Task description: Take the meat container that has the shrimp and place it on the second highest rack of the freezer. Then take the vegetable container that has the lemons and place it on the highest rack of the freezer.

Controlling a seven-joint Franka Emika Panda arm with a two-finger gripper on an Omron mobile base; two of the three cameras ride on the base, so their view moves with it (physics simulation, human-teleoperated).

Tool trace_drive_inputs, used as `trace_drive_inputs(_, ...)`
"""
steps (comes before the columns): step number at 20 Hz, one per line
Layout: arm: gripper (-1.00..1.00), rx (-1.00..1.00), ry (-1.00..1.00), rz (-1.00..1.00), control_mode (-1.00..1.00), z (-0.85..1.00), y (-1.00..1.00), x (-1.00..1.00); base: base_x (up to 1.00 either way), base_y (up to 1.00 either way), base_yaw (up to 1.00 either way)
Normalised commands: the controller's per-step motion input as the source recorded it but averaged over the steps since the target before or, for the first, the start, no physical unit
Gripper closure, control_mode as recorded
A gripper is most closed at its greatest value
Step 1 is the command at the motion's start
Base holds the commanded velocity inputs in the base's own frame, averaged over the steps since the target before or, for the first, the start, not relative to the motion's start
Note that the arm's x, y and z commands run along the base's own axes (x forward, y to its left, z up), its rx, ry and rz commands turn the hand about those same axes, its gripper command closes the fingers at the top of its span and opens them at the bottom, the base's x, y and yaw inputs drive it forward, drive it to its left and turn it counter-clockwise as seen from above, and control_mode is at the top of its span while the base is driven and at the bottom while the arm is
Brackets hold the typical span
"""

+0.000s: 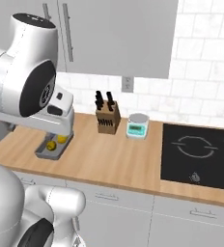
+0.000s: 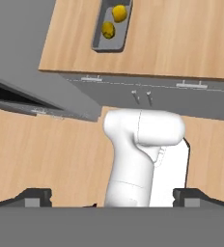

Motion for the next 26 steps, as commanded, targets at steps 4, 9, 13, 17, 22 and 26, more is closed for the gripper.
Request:
trace_drive_inputs(4,-1.00,0.00,0.00,0.00,1.00,0.00,0.00,0.00,0.00,0.08,0.11)
trace_drive_inputs(9,-1.00,0.00,0.00,0.00,1.00,0.00,0.00,0.00,0.02,0.34,0.02)
trace_drive_inputs(13,-1.00,-0.05,0.01,0.00,-1.00,-0.43,0.70,0.00,0.00,0.00,0.00)
trace_drive_inputs(17,-1.00,0.00,0.08,-0.18,-1.00,-0.71,0.87,0.00,0.00,0.00,0.00)
trace_drive_inputs(22,-1.00,0.05,0.25,-0.42,-1.00,-0.62,0.96,0.06,0.00,0.00,0.00)
trace_drive_inputs(26,-1.00,0.13,0.48,-0.42,-1.00,-0.42,0.78,0.37,0.00,0.00,0.00)
